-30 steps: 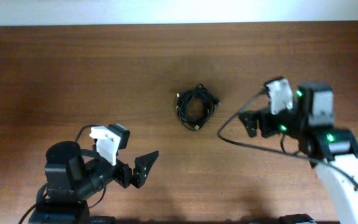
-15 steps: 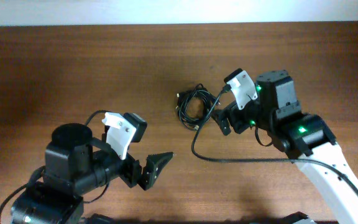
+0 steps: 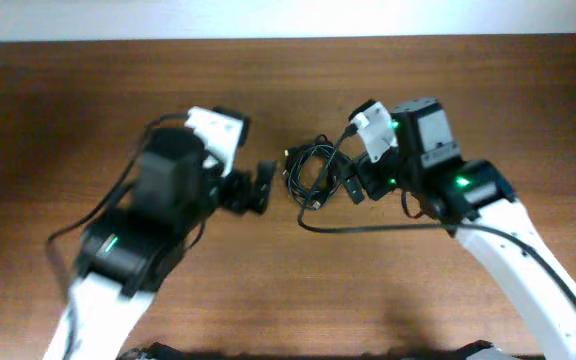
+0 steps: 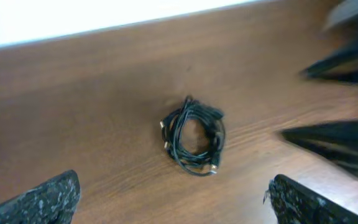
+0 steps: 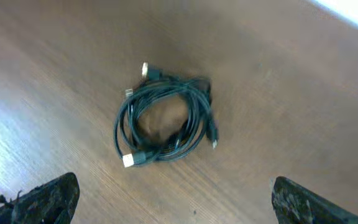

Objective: Untangle cables
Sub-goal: 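Move both grippers toward the black cable bundle from either side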

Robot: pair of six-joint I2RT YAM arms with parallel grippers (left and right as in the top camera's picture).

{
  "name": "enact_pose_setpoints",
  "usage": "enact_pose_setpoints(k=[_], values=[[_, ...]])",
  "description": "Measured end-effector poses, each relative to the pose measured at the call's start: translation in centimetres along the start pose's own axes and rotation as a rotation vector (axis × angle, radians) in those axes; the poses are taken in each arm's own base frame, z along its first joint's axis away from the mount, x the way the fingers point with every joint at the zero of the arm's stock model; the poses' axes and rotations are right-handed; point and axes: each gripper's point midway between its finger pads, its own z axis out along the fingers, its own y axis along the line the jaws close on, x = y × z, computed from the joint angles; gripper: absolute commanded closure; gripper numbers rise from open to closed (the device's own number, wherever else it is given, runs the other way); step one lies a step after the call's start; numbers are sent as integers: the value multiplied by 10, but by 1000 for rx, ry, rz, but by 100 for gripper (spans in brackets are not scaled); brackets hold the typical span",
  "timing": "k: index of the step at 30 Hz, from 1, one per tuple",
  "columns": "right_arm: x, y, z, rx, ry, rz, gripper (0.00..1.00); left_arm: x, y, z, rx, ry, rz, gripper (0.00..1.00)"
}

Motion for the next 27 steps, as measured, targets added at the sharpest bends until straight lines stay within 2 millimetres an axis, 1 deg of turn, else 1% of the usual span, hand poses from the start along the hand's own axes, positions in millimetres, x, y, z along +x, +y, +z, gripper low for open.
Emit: enact_pose_setpoints(k=[1, 3, 4, 5, 7, 9, 11, 13, 14, 15, 18, 21, 23, 27], values=[[-9, -2, -13, 19, -34, -5, 1, 3, 1, 26, -8, 41, 3, 1], [-25, -9, -43, 81, -102, -13, 2, 5, 0, 60, -11, 72, 7, 1], [-27, -15, -58, 129, -124, -14, 2, 10, 0, 76, -12, 96, 7, 1], [-27, -20, -68, 169, -133, -12, 2, 11, 1, 88, -14, 103, 7, 1], [-26, -29, -78, 232, -142, -2, 2, 7, 1, 95, -15, 88, 6, 1], [-25, -38, -87, 291, -147, 8, 2, -5, 6, 99, -46, 38, -2, 1], [-25, -42, -91, 314, -150, 13, 2, -14, 13, 103, -97, 0, -12, 1], [-24, -43, -92, 326, -145, 14, 2, -17, 17, 114, -127, -17, -15, 1], [-23, -44, -93, 330, -143, 14, 2, -14, 17, 125, -132, -6, -14, 1], [-23, -44, -92, 332, -140, 15, 2, -5, 17, 141, -133, 24, -11, 1], [-20, -45, -92, 337, -130, 15, 2, 18, 12, 177, -101, 96, -10, 1], [-17, -45, -92, 341, -118, 16, 1, 49, 3, 207, -47, 188, -9, 1], [-16, -45, -92, 342, -113, 16, 1, 64, -6, 217, 1, 235, -13, 1], [-14, -45, -92, 340, -102, 16, 2, 84, -11, 228, 33, 298, -19, 1]])
